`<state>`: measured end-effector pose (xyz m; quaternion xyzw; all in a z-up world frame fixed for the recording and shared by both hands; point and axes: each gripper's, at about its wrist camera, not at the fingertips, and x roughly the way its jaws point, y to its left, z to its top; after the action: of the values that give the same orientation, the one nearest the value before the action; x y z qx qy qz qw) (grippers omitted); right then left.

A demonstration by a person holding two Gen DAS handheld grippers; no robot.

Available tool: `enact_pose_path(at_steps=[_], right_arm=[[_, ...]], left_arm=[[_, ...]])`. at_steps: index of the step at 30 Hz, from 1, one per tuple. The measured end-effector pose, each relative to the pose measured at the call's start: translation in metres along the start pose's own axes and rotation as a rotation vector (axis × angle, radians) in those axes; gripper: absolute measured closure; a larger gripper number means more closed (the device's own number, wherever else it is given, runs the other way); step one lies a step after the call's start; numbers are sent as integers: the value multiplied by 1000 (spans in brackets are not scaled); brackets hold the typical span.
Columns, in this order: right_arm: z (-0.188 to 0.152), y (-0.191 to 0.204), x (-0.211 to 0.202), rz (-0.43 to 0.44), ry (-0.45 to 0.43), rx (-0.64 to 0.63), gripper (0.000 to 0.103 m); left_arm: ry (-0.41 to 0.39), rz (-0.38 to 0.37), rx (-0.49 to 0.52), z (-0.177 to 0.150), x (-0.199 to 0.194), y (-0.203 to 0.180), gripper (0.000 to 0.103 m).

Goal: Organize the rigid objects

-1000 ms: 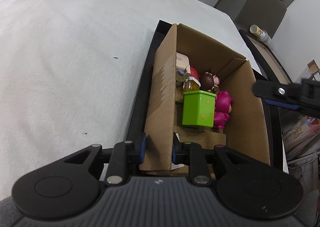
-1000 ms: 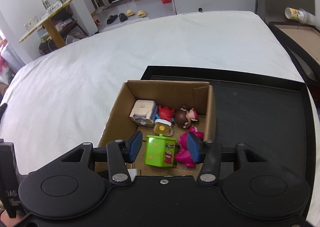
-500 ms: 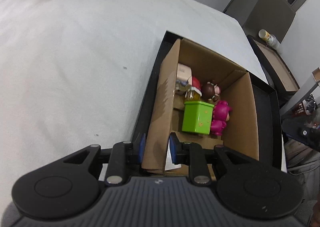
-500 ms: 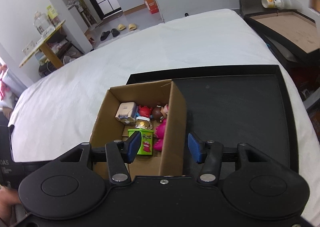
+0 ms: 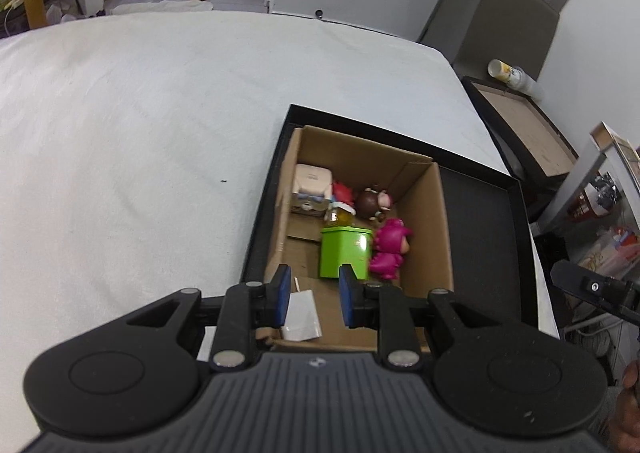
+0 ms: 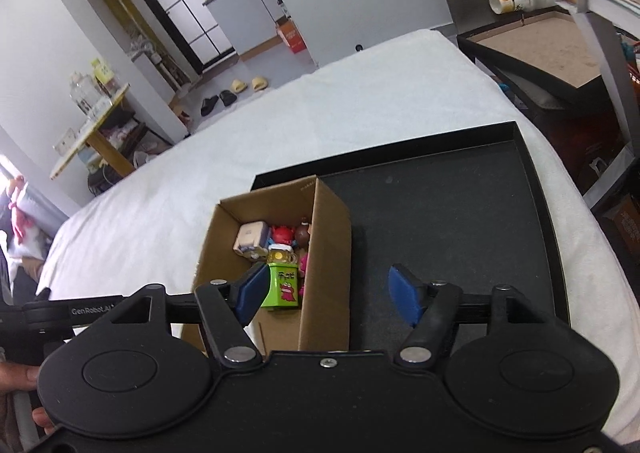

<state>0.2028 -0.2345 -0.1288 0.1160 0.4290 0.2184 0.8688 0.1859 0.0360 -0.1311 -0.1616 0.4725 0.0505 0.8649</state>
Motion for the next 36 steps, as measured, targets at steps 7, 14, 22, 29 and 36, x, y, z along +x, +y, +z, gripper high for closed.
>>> enact_pose_path(at_steps=[7, 14, 22, 29, 36], right_arm=[[1, 2, -20, -2, -39, 7, 20], [0, 8, -38, -16, -78, 14, 6], [-2, 22, -58, -58, -106, 12, 0], [-4, 33, -76, -128, -120, -7, 0], [-7, 44, -90, -149, -119, -47, 0]], left_arm=[[-36, -10, 51, -3, -28, -20, 64], [-60, -18, 73, -5, -56, -32, 42], [-105, -24, 75, -5, -90, -35, 19], [-138, -45, 101, -10, -113, -39, 12], [-171, -48, 104, -21, -135, -40, 6]])
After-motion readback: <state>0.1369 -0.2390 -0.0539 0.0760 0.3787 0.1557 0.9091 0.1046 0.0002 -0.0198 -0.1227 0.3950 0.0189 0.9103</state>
